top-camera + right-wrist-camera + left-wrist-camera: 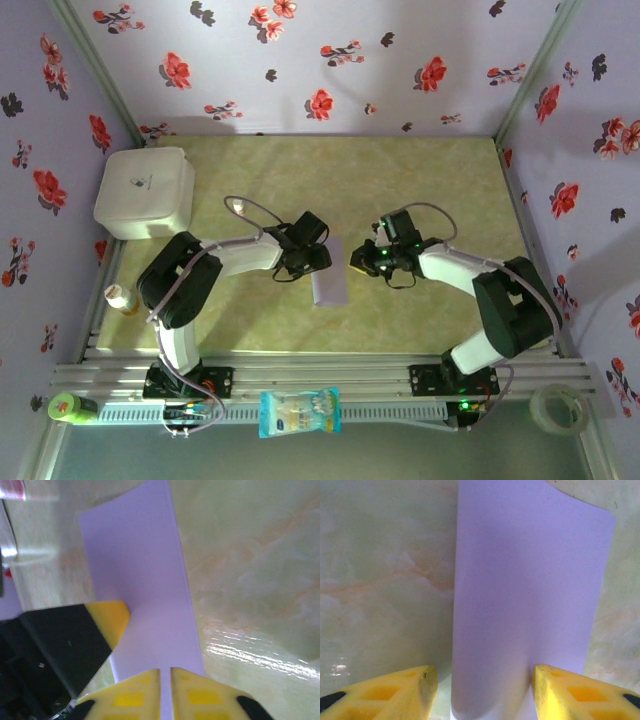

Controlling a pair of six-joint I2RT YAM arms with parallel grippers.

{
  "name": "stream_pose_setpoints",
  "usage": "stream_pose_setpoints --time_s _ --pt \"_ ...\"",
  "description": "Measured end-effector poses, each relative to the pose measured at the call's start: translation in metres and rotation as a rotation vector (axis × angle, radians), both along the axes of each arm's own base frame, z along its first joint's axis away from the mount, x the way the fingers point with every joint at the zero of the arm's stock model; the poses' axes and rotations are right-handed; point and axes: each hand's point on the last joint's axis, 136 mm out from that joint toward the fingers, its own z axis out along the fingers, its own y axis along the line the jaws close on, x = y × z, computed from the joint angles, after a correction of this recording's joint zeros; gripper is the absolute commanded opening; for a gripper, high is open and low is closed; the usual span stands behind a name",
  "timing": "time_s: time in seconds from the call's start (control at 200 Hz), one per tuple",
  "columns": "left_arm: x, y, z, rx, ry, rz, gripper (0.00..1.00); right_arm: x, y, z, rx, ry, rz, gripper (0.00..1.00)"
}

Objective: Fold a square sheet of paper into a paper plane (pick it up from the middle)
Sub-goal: Hold the square sheet of paper at the center of the table.

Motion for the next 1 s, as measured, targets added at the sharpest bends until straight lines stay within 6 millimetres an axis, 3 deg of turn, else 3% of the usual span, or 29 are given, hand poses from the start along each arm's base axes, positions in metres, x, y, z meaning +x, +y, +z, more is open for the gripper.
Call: stream_pose_setpoints --time_s 0.25,0.64,1.0 --pt "0.000 0.000 0.000 0.007 -0.004 -0.001 0.54 -0.013 0.014 -0.018 -0.014 0.054 0.059 0.02" --pt "-0.001 -0.001 0.001 0.005 -0.006 -0.005 0.56 -0.009 0.020 -0.043 -0.071 0.094 0.086 0.00" --pt "-0.007 -0.002 0.019 -0.069 -0.053 -0.030 0.57 -0.007 0.020 -0.043 -0.086 0.083 0.102 0.00"
